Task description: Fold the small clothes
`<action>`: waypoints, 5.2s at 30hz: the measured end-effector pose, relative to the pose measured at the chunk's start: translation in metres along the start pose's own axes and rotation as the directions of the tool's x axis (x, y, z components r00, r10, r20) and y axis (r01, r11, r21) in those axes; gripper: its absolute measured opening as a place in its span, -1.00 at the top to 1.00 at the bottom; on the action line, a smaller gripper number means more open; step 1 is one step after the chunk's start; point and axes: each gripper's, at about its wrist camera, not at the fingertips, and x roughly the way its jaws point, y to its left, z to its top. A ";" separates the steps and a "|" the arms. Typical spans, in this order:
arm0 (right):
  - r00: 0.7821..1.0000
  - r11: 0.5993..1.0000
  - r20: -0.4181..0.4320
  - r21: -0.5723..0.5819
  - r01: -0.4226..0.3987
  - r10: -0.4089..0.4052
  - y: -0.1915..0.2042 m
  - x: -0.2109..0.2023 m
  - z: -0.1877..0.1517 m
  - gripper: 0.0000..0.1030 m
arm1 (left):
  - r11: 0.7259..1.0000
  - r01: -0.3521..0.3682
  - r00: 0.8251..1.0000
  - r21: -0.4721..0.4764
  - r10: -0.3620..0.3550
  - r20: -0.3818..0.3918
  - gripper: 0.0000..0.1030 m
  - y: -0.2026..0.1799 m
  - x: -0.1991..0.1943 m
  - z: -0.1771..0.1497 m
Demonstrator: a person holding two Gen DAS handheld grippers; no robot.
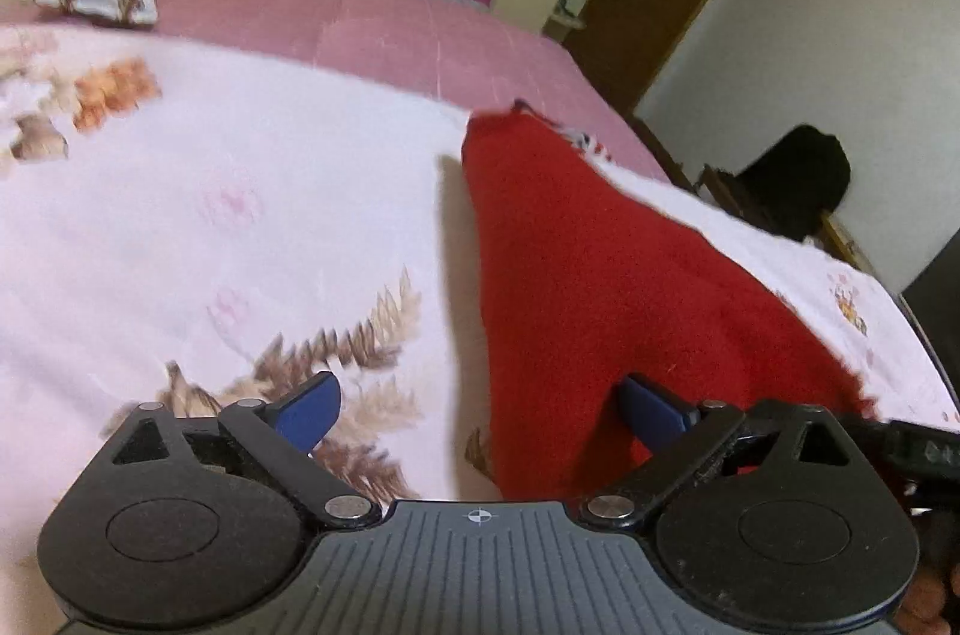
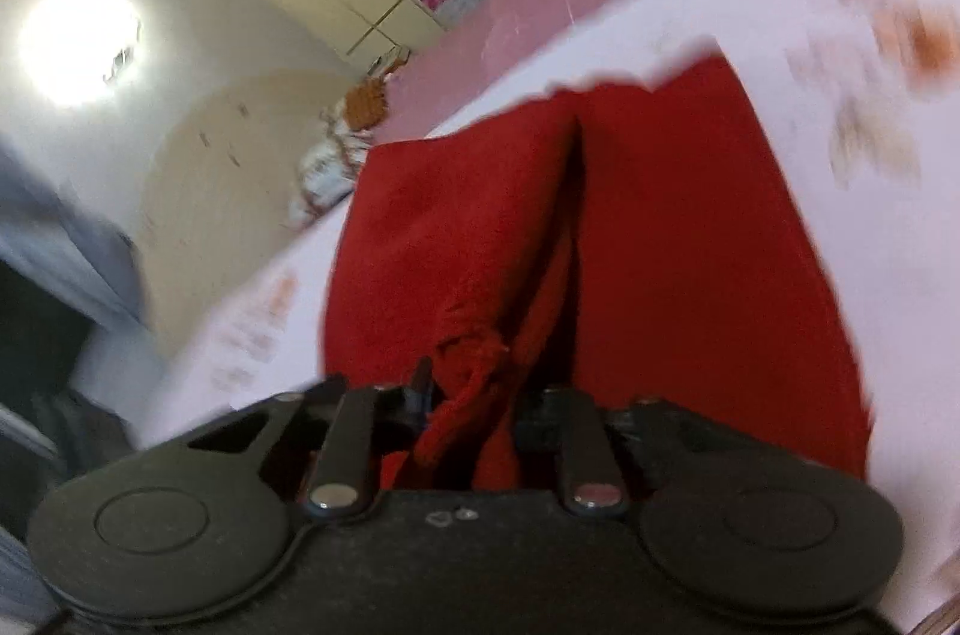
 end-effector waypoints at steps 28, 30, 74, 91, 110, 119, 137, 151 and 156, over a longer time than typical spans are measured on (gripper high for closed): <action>0.966 0.919 0.183 -0.315 0.236 -0.185 0.014 -0.054 -0.004 0.68 | 0.997 0.044 0.999 0.065 -0.043 -0.020 -0.76 -0.034 0.022 0.005; 0.969 0.934 0.147 -0.270 0.234 -0.200 -0.002 -0.047 -0.007 0.68 | 0.995 0.027 0.999 0.097 -0.022 -0.049 -0.77 -0.040 0.035 -0.001; 0.934 0.864 0.135 -0.355 0.356 -0.330 0.009 -0.006 0.013 0.53 | 0.956 0.012 1.000 0.293 -0.012 -0.001 -0.91 -0.068 0.011 0.018; 0.952 0.882 0.055 -0.363 0.301 -0.302 0.016 -0.032 -0.030 0.45 | 0.928 -0.007 0.998 0.372 0.032 -0.060 -0.87 -0.084 -0.021 -0.028; 0.913 0.802 0.031 -0.466 0.374 -0.407 0.023 -0.034 -0.070 0.41 | 0.931 -0.011 0.997 0.366 0.037 -0.062 -0.88 -0.068 -0.048 -0.064; 0.954 0.872 -0.036 -0.415 0.257 -0.299 0.010 -0.061 -0.061 0.02 | 0.941 0.086 0.996 0.326 -0.071 -0.056 -0.87 -0.046 -0.072 -0.045; 0.990 0.943 -0.023 0.307 -0.127 0.141 -0.134 -0.015 0.001 -0.12 | 0.921 0.360 0.904 -0.146 -0.383 -0.187 -0.69 -0.023 0.031 0.009; 0.969 0.950 -0.100 0.242 -0.196 0.225 -0.126 0.007 0.025 -0.18 | 0.912 0.397 0.884 -0.101 -0.410 -0.226 -0.66 -0.026 0.046 0.025; 0.992 0.996 -0.107 0.054 -0.064 0.070 -0.085 0.015 0.031 -0.14 | 0.943 0.334 0.918 0.011 -0.322 -0.232 -0.54 -0.048 0.048 0.028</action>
